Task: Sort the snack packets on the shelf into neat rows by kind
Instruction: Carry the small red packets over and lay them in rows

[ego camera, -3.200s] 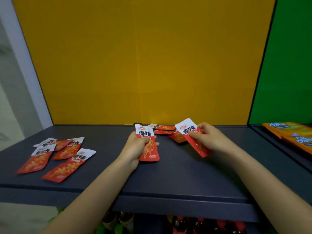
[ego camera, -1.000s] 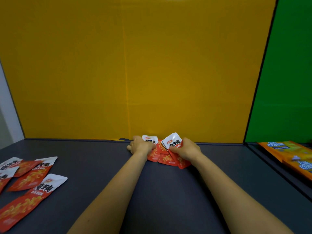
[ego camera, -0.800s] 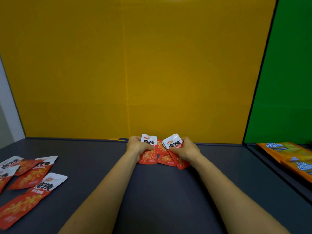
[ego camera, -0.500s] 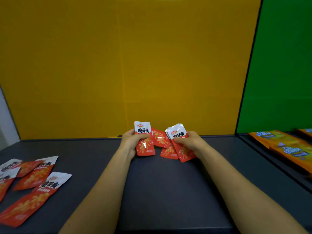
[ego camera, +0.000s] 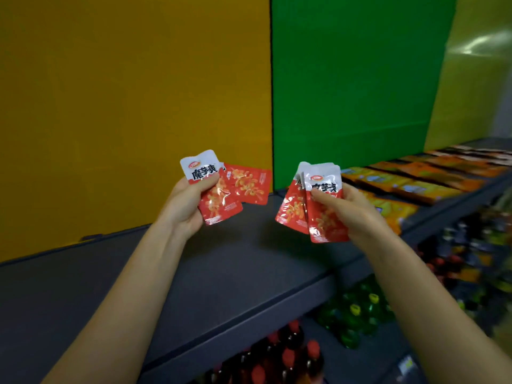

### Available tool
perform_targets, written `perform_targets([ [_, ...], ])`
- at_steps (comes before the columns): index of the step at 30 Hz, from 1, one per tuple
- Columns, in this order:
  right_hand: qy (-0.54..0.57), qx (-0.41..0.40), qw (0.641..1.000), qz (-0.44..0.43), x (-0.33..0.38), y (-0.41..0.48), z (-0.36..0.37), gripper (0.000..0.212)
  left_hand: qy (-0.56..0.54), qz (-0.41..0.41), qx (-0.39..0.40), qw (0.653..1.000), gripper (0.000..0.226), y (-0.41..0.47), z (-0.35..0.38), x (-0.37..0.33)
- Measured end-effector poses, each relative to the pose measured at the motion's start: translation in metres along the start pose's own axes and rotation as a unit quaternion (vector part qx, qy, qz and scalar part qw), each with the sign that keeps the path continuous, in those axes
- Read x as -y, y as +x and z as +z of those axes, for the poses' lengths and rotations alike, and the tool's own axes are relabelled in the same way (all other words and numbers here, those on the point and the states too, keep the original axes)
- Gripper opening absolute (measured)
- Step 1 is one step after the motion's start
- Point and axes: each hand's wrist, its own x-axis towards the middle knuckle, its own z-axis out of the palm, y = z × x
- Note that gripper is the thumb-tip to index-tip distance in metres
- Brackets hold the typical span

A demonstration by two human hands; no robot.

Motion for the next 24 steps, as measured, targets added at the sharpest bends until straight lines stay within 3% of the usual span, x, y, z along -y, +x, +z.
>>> perform_targets([
  [10, -0.018, -0.222, 0.975, -0.003, -0.006, -0.079, -0.223, 0.020, 0.015, -0.104, 0.190, 0.976, 0.009, -0.037, 0.208, 0.110],
  [16, -0.037, -0.334, 0.941, 0.023, -0.015, -0.127, -0.362, 0.018, 0.000, -0.195, 0.235, 0.952, 0.007, -0.063, 0.332, 0.203],
  [21, -0.053, -0.375, 0.925, 0.038, -0.020, -0.138, -0.464, 0.023, 0.009, -0.236, 0.251, 0.939, 0.027, -0.082, 0.427, 0.271],
  [24, -0.060, -0.389, 0.919, 0.029, -0.020, -0.134, -0.516, 0.026, -0.006, -0.253, 0.259, 0.932, 0.025, -0.083, 0.478, 0.297],
])
